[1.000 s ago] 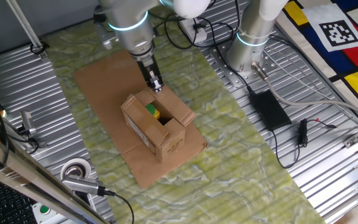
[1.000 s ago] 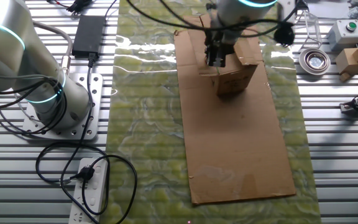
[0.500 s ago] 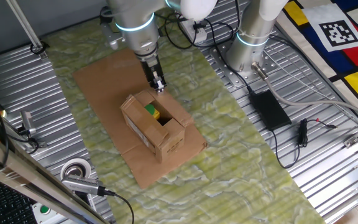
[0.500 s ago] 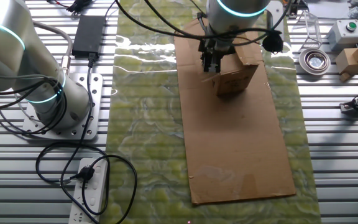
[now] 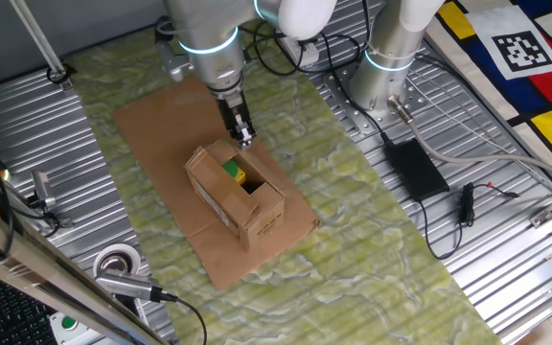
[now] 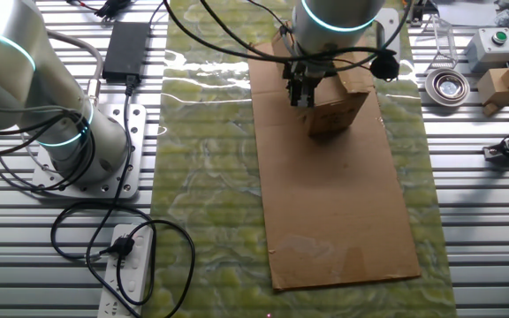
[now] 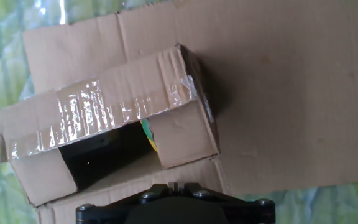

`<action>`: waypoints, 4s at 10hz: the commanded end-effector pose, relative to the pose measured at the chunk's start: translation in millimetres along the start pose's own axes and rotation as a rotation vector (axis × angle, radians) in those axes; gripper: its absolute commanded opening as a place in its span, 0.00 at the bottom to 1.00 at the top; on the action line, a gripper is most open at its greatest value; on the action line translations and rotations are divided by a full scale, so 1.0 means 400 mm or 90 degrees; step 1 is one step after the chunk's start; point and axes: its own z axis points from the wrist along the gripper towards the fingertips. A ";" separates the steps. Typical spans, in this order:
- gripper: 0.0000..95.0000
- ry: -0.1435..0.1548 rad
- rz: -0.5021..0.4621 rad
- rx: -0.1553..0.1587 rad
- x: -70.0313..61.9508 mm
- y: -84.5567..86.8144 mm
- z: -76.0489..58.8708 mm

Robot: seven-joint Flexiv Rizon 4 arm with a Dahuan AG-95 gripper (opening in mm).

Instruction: Open a box

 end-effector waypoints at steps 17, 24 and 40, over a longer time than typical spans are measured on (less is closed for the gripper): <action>0.00 -0.001 0.000 0.005 -0.141 0.082 -0.053; 0.00 -0.002 0.006 0.003 -0.222 0.127 -0.103; 0.00 -0.040 -0.024 0.013 -0.332 0.147 -0.069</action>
